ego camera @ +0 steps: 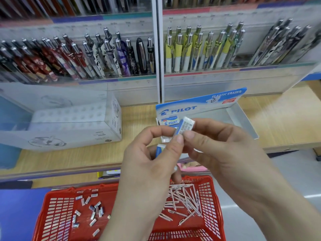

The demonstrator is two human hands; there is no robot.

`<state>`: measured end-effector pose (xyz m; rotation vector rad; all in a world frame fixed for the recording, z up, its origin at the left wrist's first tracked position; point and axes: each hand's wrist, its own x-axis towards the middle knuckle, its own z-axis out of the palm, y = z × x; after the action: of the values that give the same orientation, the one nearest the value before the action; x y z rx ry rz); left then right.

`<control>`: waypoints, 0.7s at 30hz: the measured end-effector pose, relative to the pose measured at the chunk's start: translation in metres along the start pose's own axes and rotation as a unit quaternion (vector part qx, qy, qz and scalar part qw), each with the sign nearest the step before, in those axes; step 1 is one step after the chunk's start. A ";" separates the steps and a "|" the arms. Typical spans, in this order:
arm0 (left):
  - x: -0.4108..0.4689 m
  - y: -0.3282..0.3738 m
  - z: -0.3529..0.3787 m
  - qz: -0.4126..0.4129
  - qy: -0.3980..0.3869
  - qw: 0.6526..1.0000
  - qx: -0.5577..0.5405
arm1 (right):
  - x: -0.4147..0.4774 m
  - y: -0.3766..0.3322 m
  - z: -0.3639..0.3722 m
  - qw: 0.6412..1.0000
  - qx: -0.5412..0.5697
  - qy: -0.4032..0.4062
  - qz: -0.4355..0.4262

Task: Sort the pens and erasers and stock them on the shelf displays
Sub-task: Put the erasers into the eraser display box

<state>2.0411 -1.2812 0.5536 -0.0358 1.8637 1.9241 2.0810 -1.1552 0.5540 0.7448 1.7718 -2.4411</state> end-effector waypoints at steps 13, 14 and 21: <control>0.005 0.011 -0.026 0.063 -0.119 0.984 0.114 | -0.002 -0.004 -0.014 0.997 -0.032 -0.063 0.014; 0.006 0.009 -0.026 0.070 -0.099 0.985 0.124 | -0.002 -0.005 -0.014 0.997 -0.040 -0.061 0.014; 0.014 -0.006 -0.023 0.072 -0.002 0.984 0.162 | 0.004 -0.005 -0.012 0.967 -0.243 0.005 -0.078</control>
<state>2.0243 -1.2992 0.5415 0.2117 2.2057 1.6830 2.0801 -1.1413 0.5542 0.5828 2.3733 -1.9377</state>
